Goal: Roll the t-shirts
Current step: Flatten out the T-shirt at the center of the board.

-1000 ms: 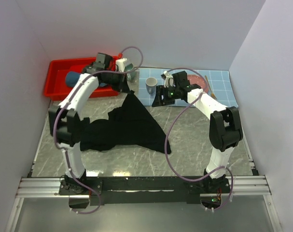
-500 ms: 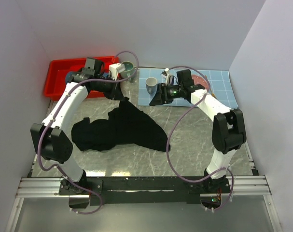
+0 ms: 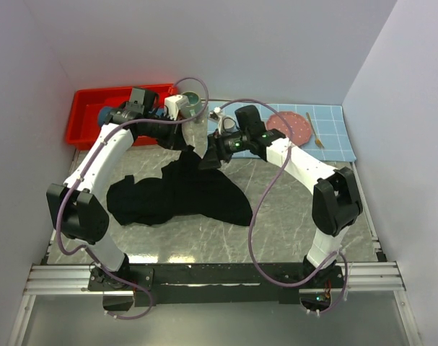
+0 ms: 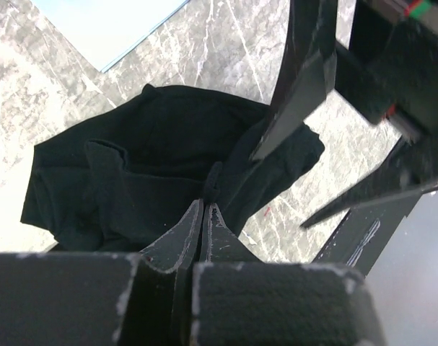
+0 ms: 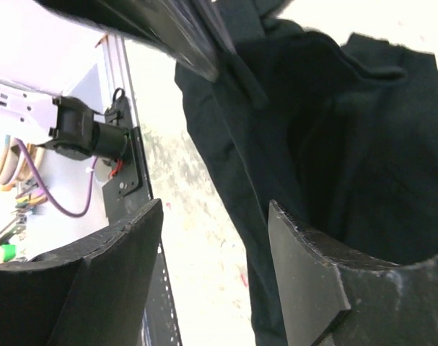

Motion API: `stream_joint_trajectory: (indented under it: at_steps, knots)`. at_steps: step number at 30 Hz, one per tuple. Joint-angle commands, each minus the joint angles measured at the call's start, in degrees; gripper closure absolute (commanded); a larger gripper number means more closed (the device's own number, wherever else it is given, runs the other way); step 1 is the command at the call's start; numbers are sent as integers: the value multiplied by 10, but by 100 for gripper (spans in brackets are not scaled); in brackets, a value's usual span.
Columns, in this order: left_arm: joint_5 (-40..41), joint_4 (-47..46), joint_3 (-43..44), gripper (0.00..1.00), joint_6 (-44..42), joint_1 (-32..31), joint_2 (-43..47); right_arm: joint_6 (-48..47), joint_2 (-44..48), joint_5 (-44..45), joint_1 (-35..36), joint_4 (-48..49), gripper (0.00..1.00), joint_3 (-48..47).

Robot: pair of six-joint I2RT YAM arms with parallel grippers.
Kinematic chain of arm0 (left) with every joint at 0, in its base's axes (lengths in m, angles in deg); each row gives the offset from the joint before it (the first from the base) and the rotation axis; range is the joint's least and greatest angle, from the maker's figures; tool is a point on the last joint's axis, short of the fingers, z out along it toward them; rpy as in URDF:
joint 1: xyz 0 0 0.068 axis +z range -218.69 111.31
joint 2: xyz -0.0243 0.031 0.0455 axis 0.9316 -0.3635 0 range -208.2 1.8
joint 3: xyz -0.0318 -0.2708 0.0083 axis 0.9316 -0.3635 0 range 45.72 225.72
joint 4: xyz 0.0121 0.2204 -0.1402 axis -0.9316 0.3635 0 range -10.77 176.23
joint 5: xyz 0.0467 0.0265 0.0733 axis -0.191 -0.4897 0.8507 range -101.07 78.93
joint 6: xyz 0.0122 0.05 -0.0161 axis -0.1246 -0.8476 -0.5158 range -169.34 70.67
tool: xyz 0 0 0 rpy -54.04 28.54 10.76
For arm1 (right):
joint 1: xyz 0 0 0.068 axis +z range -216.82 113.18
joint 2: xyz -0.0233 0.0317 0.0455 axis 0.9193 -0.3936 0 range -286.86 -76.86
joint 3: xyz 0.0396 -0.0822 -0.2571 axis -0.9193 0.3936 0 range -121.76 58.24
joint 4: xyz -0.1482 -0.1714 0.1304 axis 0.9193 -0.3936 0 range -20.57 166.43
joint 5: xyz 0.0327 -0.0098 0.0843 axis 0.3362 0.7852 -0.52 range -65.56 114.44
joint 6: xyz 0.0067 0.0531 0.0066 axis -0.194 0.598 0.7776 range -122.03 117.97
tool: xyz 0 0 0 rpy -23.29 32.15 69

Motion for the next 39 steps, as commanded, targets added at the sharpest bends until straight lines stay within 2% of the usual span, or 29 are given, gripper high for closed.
stream_joint_trajectory:
  at_steps: [1,3,4,6,7,9,10,12,13,16,21,24,25,28,31,32,35,37,39]
  knots:
    - [5,-32,9,99,26,-1,10,-1,-13,40,24,35,38,-54]
    - [6,-34,11,99,30,-1,7,5,-32,53,30,37,43,-73]
    - [8,-33,14,99,32,-1,6,4,-37,69,40,33,54,-80]
    - [16,-35,17,99,36,-1,3,9,-50,100,44,33,70,-89]
    - [17,-35,17,97,39,-1,1,12,-55,109,43,34,85,-90]
    - [13,-36,13,95,43,2,3,15,-58,128,43,30,93,-77]
    - [13,-37,8,90,44,3,5,12,-56,137,42,25,99,-69]
    - [17,-37,4,74,46,4,6,9,-40,140,34,20,100,-39]
    - [29,-38,2,56,46,6,12,7,-32,139,28,13,100,-28]
    - [50,-41,-2,42,68,11,25,-9,11,132,-5,-25,100,26]
    - [52,-50,-14,38,79,31,33,-16,79,115,-72,-123,100,117]
    - [53,-54,-15,37,79,35,28,50,122,136,-109,-138,100,198]
    - [53,-55,-9,37,79,35,22,68,130,148,-143,-135,100,216]
    - [51,-53,12,37,77,37,3,96,142,190,-209,-142,100,236]
    - [49,-48,41,37,76,37,-21,46,133,244,-253,-167,100,190]
    - [49,-47,49,37,77,37,-28,16,129,250,-288,-170,100,173]
    - [48,-48,70,37,77,37,-46,-58,116,297,-323,-187,100,95]
    - [49,-48,76,37,76,37,-54,-104,114,297,-327,-206,100,82]
    - [48,-49,76,37,75,37,-56,-198,117,273,-307,-239,100,79]
